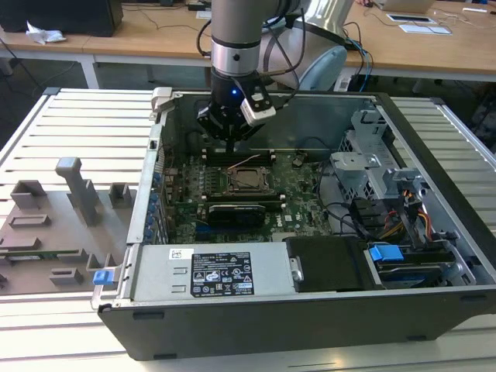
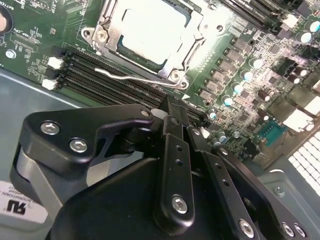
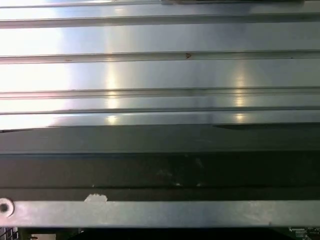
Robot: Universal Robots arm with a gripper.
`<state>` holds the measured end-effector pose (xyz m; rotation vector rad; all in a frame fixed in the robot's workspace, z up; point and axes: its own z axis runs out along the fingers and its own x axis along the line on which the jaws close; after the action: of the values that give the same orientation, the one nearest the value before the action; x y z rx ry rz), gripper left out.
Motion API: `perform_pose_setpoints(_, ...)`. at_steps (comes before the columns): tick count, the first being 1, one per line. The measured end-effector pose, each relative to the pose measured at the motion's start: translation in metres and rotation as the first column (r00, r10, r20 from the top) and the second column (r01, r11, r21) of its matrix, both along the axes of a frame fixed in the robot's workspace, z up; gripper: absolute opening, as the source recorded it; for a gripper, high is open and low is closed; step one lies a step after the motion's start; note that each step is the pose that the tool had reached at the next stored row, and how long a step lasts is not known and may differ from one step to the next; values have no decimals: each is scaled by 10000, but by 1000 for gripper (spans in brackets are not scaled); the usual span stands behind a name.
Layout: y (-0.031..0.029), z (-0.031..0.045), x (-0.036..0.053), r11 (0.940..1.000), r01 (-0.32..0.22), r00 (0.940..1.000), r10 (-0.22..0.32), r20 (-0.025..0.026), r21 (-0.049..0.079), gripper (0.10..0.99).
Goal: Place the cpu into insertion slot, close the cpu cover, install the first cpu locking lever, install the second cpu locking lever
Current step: 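Install the first cpu locking lever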
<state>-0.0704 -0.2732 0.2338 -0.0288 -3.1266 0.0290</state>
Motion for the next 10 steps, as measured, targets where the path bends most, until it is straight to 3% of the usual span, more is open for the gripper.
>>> perform_pose_setpoints(4,0,-98,0,10000,0,10000,0,-1,-1,106)
perform_pose_setpoints(10,19,-164,24,10000,1,10000,-1,-2,-1,106)
